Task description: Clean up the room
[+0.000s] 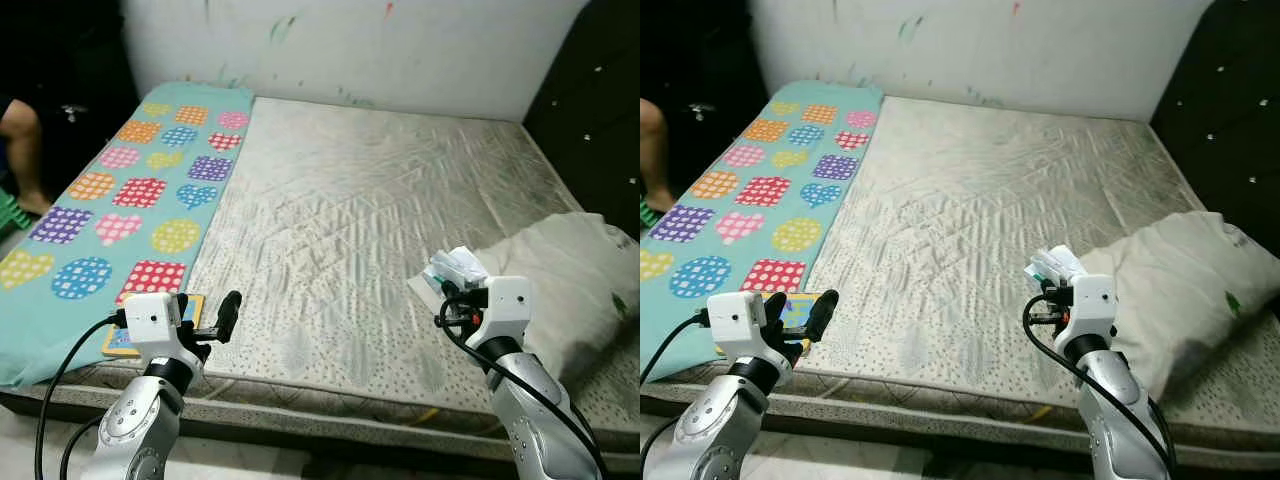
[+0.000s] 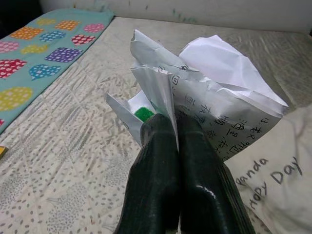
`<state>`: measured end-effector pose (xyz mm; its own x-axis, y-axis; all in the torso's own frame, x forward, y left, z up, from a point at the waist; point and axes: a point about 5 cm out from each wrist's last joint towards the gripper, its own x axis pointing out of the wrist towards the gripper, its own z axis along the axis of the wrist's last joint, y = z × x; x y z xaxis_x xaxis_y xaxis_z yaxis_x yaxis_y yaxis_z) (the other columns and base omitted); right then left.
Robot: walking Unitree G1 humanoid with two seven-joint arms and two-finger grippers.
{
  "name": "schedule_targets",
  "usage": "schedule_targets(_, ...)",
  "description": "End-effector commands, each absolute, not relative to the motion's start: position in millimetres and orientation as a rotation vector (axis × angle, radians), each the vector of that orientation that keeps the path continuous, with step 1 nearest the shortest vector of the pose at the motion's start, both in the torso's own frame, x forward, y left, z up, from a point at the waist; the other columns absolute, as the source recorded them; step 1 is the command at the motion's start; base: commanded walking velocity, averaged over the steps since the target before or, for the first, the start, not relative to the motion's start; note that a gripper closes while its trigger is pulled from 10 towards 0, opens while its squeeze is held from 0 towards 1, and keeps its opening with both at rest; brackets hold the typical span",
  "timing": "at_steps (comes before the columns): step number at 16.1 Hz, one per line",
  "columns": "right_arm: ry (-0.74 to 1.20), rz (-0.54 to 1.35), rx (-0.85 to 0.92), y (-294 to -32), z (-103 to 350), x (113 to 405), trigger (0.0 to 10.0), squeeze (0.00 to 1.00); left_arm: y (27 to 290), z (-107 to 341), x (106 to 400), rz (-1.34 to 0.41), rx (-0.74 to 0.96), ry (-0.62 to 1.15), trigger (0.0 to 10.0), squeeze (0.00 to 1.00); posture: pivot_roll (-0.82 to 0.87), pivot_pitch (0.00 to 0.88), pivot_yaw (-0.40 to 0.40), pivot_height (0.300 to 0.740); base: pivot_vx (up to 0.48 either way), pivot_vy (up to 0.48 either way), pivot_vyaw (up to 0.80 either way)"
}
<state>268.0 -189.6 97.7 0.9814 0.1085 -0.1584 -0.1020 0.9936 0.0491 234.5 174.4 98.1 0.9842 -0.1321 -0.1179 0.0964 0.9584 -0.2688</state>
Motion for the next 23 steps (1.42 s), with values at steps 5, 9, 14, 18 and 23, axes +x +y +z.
schedule_targets(5, 0.159, 0.099, 0.034, -192.3, 98.2, 268.4, 10.0, 0.0, 173.7, 99.2, 234.8, -0.13, -0.257, 0.14, 10.0, 0.0, -0.04, 0.016, -0.034, 0.74, 0.277, 0.0, 0.0)
schedule_targets(9, 0.158, 0.1, 0.031, -192.3, 98.4, 268.7, 10.0, 0.0, 173.4, 99.4, 235.3, -0.131, -0.258, 0.139, 10.0, 0.0, -0.05, 0.016, -0.034, 0.74, 0.277, 0.0, 0.0)
schedule_targets(14, 0.158, 0.097, 0.029, -193.1, 98.4, 268.5, 10.0, 0.0, 173.2, 98.9, 235.8, -0.131, -0.256, 0.142, 10.0, 0.0, -0.05, 0.015, -0.033, 0.74, 0.278, 0.0, 0.0)
schedule_targets(18, 0.159, 0.095, 0.026, -194.1, 97.9, 268.1, 10.0, 0.0, 173.5, 97.1, 236.6, -0.115, -0.259, 0.153, 10.0, 0.0, -0.05, 0.015, -0.033, 0.74, 0.068, 0.0, 0.0)
schedule_targets(23, 0.16, 0.098, 0.025, -194.0, 97.4, 268.0, 10.0, 0.0, 173.8, 96.5, 236.6, -0.107, -0.272, 0.155, 10.0, 0.0, -0.05, 0.018, -0.036, 0.74, 0.0, 0.0, 0.0)
